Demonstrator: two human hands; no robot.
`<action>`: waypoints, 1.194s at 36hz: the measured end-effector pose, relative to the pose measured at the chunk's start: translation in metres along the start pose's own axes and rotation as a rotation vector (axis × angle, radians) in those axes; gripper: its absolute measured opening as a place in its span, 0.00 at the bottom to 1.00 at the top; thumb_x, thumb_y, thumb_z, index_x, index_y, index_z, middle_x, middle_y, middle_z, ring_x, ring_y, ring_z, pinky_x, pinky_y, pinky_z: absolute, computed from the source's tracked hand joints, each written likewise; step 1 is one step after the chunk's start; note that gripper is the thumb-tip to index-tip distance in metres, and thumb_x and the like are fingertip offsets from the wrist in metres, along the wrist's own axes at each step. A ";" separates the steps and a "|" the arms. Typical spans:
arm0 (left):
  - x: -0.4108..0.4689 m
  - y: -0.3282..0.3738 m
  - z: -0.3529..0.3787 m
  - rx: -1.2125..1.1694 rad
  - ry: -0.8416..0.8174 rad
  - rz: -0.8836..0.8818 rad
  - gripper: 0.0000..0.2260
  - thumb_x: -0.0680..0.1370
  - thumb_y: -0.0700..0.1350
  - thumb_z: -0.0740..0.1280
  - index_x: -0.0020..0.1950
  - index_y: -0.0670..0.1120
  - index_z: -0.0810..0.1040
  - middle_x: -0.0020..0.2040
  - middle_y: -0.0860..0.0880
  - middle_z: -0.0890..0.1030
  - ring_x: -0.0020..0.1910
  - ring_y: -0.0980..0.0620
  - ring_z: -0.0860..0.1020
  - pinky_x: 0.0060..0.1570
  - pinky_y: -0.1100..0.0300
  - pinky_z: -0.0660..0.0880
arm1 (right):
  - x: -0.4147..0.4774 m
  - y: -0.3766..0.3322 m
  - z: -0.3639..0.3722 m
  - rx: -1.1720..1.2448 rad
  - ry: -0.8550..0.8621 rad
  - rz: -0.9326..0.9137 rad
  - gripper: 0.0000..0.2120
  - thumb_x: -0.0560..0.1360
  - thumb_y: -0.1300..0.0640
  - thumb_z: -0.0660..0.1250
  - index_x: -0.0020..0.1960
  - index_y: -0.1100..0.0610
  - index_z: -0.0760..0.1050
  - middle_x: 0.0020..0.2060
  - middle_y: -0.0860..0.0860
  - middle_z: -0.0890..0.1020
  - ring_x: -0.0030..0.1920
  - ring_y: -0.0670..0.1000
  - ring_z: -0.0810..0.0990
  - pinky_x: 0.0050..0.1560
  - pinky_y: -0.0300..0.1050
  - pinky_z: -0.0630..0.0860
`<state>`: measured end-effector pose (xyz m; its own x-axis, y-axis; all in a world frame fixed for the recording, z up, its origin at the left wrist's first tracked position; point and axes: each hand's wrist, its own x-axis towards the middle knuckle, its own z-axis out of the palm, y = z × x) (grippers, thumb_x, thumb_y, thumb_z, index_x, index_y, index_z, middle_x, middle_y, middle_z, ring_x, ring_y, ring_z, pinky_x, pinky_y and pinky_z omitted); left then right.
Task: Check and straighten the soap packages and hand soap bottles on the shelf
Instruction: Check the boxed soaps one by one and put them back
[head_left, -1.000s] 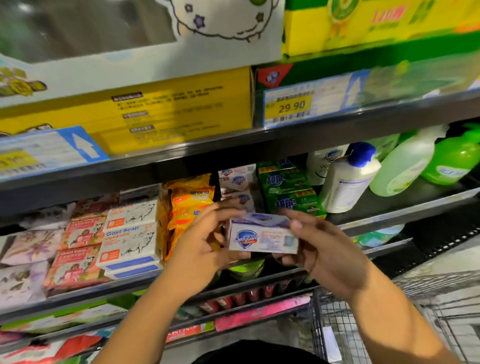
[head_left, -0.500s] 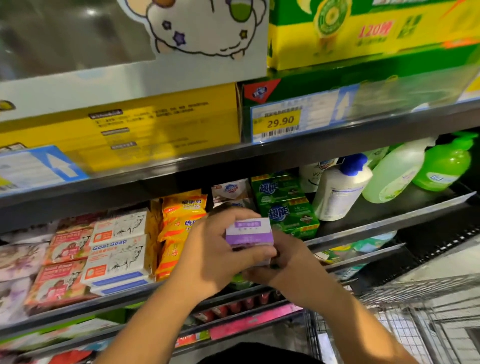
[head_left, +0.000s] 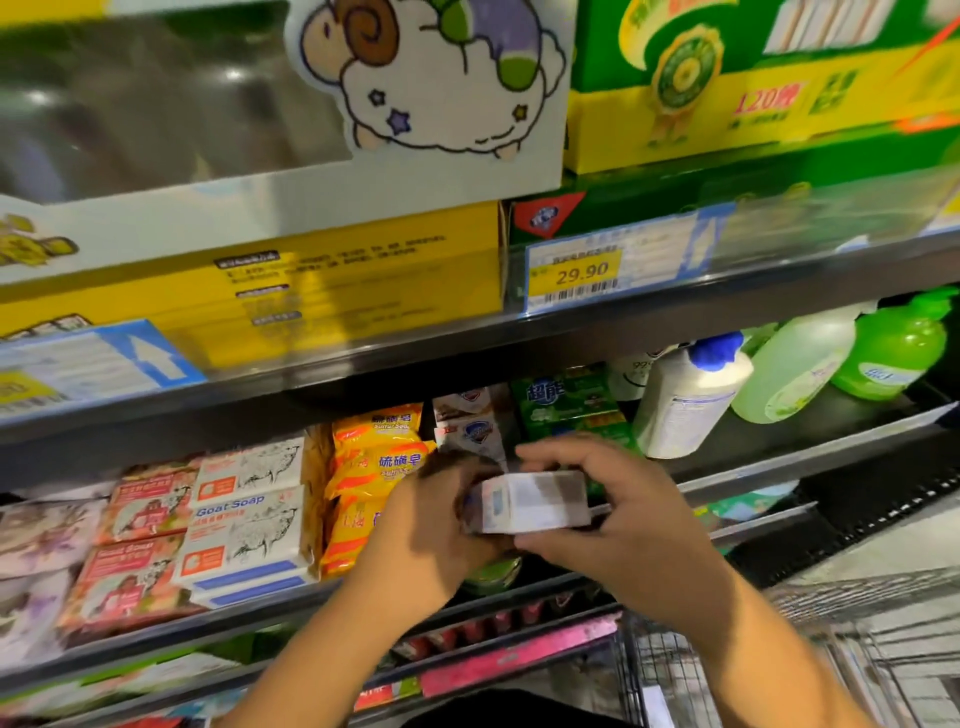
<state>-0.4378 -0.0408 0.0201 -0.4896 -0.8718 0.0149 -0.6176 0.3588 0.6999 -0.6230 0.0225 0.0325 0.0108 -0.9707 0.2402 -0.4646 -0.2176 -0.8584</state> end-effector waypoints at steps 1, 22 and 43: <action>0.000 -0.001 -0.002 0.027 0.032 0.014 0.21 0.67 0.47 0.80 0.55 0.59 0.77 0.47 0.65 0.76 0.50 0.59 0.78 0.46 0.70 0.74 | 0.001 -0.001 0.001 -0.032 0.006 -0.019 0.29 0.65 0.57 0.82 0.56 0.33 0.77 0.56 0.32 0.77 0.58 0.37 0.76 0.51 0.26 0.71; -0.004 0.018 -0.025 -0.850 -0.084 -0.305 0.19 0.68 0.44 0.74 0.59 0.45 0.81 0.49 0.43 0.86 0.43 0.46 0.83 0.34 0.58 0.77 | -0.003 0.010 -0.016 0.393 0.076 0.354 0.14 0.66 0.48 0.75 0.52 0.46 0.83 0.44 0.49 0.86 0.50 0.54 0.85 0.53 0.48 0.81; -0.023 -0.002 -0.024 -0.136 -0.116 0.100 0.37 0.67 0.59 0.78 0.67 0.73 0.59 0.67 0.67 0.68 0.64 0.74 0.67 0.61 0.77 0.64 | -0.007 0.004 0.010 0.345 0.022 0.122 0.36 0.60 0.53 0.81 0.64 0.40 0.72 0.55 0.47 0.82 0.55 0.50 0.83 0.51 0.43 0.81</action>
<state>-0.4107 -0.0296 0.0360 -0.6169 -0.7869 0.0122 -0.4772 0.3863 0.7894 -0.6167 0.0275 0.0227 -0.0473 -0.9900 0.1327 -0.1351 -0.1253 -0.9829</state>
